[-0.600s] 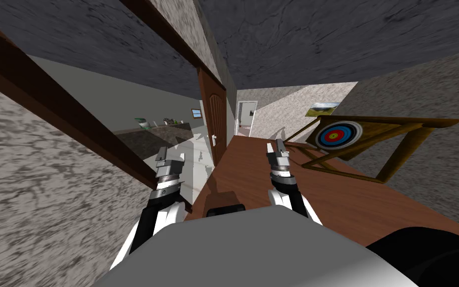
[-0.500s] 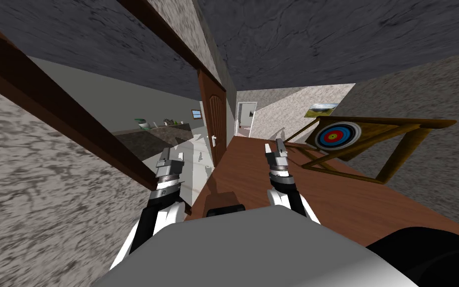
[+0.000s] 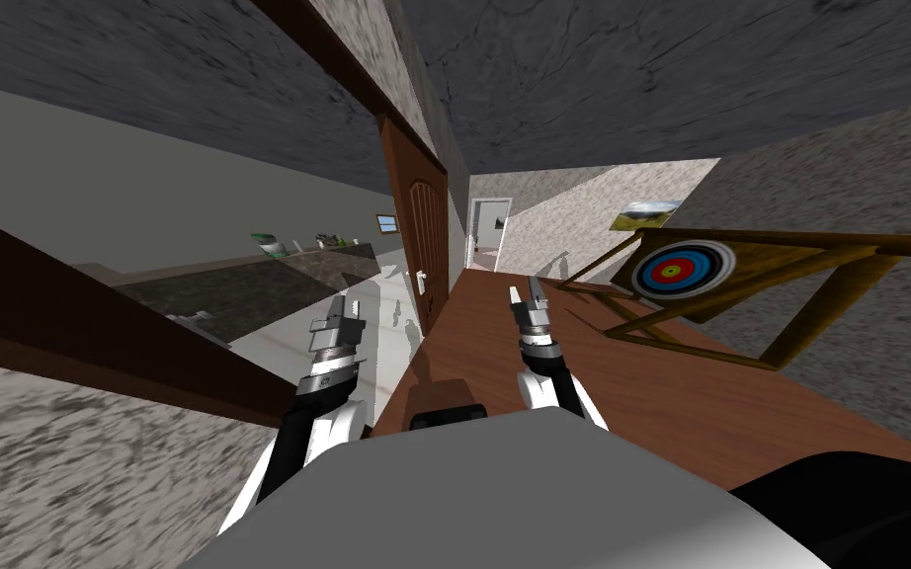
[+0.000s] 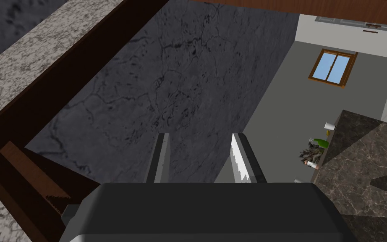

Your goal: Push the door open

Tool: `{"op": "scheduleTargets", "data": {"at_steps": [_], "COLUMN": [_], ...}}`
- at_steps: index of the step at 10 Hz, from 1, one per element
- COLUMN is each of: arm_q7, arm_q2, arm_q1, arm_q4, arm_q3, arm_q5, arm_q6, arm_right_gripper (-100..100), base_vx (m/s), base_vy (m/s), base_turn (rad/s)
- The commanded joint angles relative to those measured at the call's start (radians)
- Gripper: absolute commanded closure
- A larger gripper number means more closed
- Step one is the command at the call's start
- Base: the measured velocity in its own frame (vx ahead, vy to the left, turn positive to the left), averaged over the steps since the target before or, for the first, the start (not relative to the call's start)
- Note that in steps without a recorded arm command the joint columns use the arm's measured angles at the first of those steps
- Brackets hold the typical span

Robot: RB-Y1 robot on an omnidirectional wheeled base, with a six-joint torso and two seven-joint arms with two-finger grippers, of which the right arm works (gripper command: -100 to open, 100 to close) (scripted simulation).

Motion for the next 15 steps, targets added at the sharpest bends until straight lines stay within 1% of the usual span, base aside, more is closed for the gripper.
{"op": "scheduleTargets", "data": {"at_steps": [1, 2, 3, 4, 6, 7, 8, 9, 10, 11, 15], "arm_q7": [-0.008, -0.014, -0.018, -0.024, -0.030, -0.037, -0.041, -0.048, -0.051, -0.059, -0.074], "arm_q2": [-0.006, -0.011, -0.013, -0.017, -0.022, -0.026, -0.028, -0.032, -0.034, -0.038, -0.045], "arm_q1": [-0.025, -0.042, -0.050, -0.067, -0.085, -0.105, -0.115, -0.134, -0.145, -0.166, -0.210], "arm_q4": [0.036, 0.059, 0.070, 0.093, 0.118, 0.144, 0.157, 0.183, 0.197, 0.226, 0.285], "arm_q3": [0.032, 0.056, 0.068, 0.092, 0.118, 0.145, 0.159, 0.187, 0.201, 0.232, 0.293], "arm_q5": [-0.004, -0.007, -0.008, -0.011, -0.014, -0.017, -0.019, -0.022, -0.024, -0.028, -0.035], "arm_q6": [0.000, 0.002, 0.003, 0.005, 0.007, 0.010, 0.011, 0.013, 0.015, 0.017, 0.023], "arm_right_gripper": [-100, -100, -100, -100, -100, -100, -100, -100, -100, -100, -100], "base_vx": [0.164, 0.178, 0.149, 0.139, 0.125, 0.142, 0.138, 0.156, 0.151, 0.186, 0.108], "base_vy": [-0.045, -0.041, -0.010, -0.021, -0.017, -0.025, -0.026, -0.015, -0.029, -0.040, -0.011], "base_turn": [-0.016, -0.017, -0.011, -0.019, -0.012, -0.020, -0.014, -0.022, -0.016, -0.024, -0.012]}}
